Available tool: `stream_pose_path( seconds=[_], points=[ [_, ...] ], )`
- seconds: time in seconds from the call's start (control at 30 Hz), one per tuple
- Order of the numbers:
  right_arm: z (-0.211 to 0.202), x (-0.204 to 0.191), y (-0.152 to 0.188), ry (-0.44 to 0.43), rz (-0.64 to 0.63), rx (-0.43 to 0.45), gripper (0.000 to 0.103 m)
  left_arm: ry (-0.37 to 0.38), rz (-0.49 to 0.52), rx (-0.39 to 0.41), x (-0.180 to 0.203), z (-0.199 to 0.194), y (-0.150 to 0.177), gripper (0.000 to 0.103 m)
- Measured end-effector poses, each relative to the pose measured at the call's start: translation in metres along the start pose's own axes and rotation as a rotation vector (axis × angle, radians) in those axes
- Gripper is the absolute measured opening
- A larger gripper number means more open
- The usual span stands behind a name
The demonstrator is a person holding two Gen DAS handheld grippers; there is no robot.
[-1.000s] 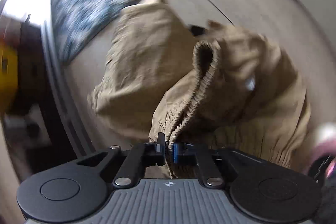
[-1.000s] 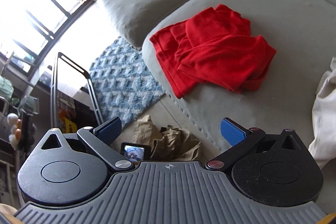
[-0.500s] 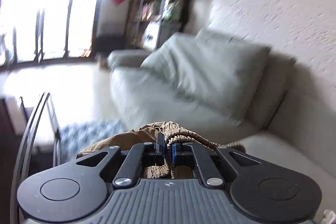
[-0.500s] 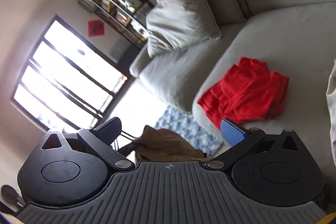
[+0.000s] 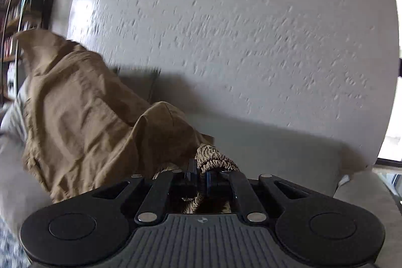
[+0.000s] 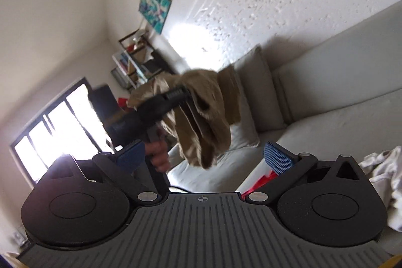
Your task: Fold clothes
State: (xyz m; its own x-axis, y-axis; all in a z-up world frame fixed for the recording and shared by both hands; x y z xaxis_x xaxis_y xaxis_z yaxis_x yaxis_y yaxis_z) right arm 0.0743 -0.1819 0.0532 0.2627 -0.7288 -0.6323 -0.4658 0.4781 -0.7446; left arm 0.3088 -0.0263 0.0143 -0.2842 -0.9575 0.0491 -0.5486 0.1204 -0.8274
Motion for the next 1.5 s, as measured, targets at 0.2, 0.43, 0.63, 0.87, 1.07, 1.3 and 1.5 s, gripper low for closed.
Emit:
stream_pose_path(
  seconds=[0.2,0.43,0.63,0.87,1.07,1.3,1.5],
  points=[
    [-0.059,0.052,-0.027,0.119,0.055,0.078,0.103,-0.104,-0.075,-0.296,0.010,0.056,0.068,0.026],
    [-0.098,0.145,-0.027,0.424,0.106,-0.004,0.103,0.068,0.123,-0.240,0.088,-0.018,0.111,0.068],
    [-0.090,0.230,0.023,0.574,0.282,-0.183,0.103,0.196,0.116,-0.337,0.141,-0.004,0.168,0.068],
    [-0.082,0.283,0.051,0.684,0.222,-0.253,0.102,0.255,0.181,-0.302,0.185,0.004,0.204,0.067],
    [-0.049,0.308,0.047,0.697,0.118,-0.263,0.090,0.260,0.170,-0.274,0.198,0.021,0.188,0.068],
    [0.008,0.330,0.051,0.719,-0.049,-0.411,0.061,0.211,0.191,-0.263,0.190,0.043,0.176,0.068],
    [0.012,0.339,0.060,0.734,-0.035,-0.468,0.022,0.204,0.377,-0.245,0.181,0.093,0.152,0.064]
  ],
)
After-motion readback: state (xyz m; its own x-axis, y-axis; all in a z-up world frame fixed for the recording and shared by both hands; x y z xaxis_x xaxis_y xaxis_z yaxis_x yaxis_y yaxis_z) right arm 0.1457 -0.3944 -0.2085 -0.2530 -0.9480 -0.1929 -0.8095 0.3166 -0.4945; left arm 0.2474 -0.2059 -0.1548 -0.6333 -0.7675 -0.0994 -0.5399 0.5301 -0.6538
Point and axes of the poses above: each gripper's, at about its wrist camera, not at the fingertips, and z roughly the way its jaws point, x to its right, y to its underside, the point moved 8 cm from there along z, roughly the way its jaws point, and after that the axes turned 10 degrees about -x, right-handed, at the moved point
